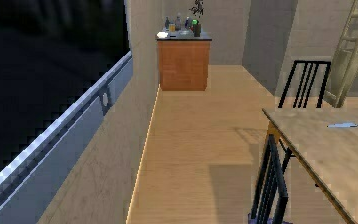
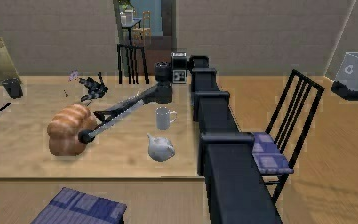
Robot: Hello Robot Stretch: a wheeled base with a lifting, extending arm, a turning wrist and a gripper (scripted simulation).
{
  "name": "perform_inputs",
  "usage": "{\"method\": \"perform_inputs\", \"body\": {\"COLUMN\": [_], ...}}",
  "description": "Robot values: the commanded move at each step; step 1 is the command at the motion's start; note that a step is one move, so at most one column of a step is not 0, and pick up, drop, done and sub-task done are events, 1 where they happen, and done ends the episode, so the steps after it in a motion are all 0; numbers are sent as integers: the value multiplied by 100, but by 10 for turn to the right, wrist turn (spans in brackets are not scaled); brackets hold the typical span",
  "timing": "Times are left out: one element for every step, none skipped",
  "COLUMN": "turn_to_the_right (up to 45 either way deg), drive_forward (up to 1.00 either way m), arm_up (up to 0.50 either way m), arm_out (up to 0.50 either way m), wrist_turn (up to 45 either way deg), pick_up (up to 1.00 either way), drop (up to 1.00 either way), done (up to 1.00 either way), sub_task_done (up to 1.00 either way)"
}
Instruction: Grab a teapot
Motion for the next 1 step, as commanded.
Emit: {"method": "perform_inputs", "body": {"turn_to_the_right": [0], "drive_forward": [0], "arm_up": [0], "arm_out": [0], "wrist_turn": [450], "pick_up": [0], "drop": [0], "done": [0], "sub_task_done": [0]}}
